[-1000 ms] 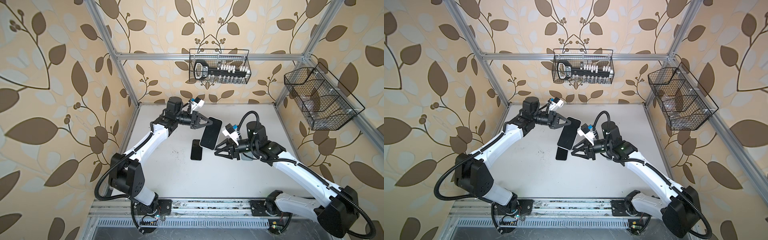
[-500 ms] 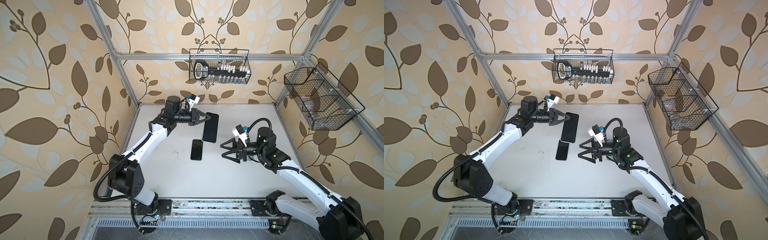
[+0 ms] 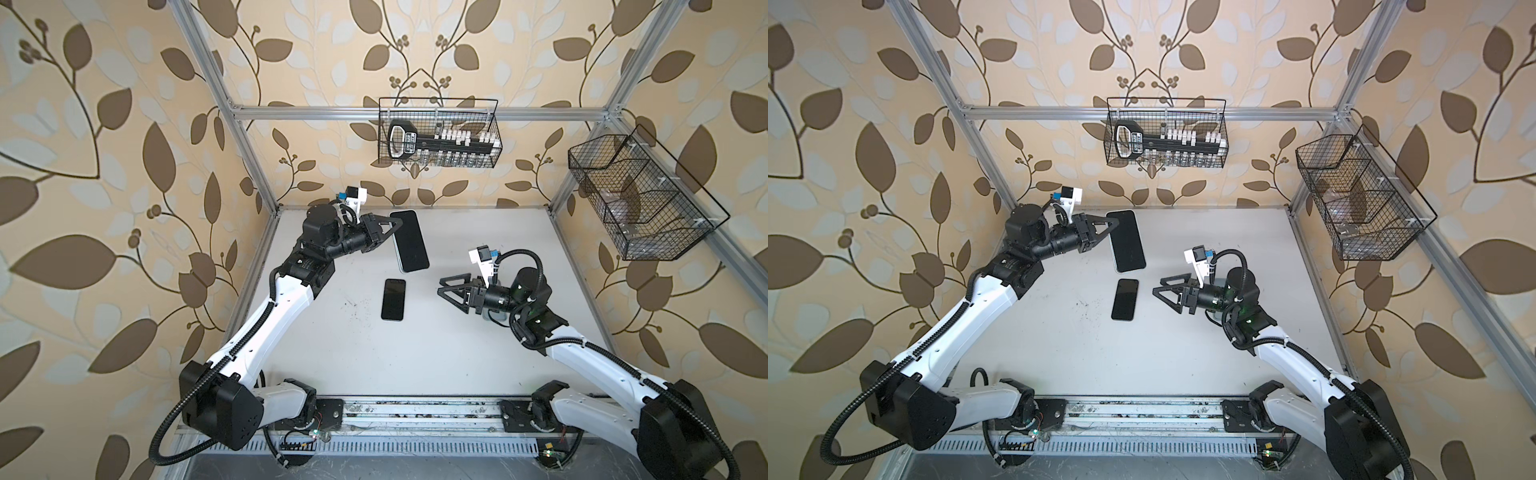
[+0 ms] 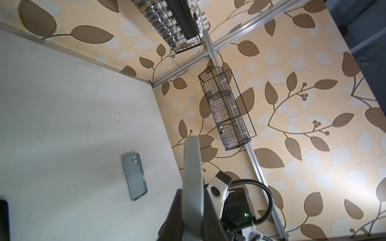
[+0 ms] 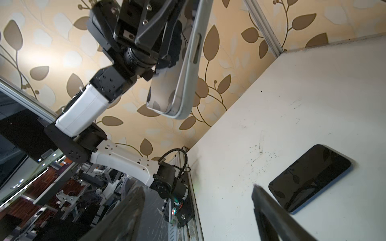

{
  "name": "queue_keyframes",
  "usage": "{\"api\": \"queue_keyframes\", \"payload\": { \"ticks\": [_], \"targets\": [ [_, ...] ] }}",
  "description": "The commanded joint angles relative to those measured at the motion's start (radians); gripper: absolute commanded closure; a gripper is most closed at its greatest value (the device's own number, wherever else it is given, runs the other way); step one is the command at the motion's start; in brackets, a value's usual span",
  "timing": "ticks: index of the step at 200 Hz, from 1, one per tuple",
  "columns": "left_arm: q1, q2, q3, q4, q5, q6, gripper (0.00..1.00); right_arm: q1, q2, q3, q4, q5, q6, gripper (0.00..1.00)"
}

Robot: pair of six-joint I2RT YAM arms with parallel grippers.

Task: Take the phone out of the phone case
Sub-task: Remove the phone case from the phone.

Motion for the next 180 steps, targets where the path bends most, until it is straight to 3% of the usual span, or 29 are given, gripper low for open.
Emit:
{"api": "queue_keyframes", "payload": {
  "ticks": [1,63,138,180],
  "targets": [
    [0.013,-0.051,-0.060,0.194,-0.106,-0.170,1.00,0.041,0.026,0.018,0.135,0.113,0.086,0.21],
    [0.011,-0.114,-0.151,0.263,-0.170,-0.261,1.00,0.129,0.139,0.053,0.315,0.155,0.172,0.32],
    [0.011,-0.085,-0.226,0.450,-0.154,-0.426,1.00,0.146,0.212,0.032,0.487,0.257,0.289,0.38],
    [0.010,-0.085,-0.235,0.468,-0.154,-0.437,1.00,0.147,0.228,0.049,0.513,0.279,0.309,0.42]
  ]
}}
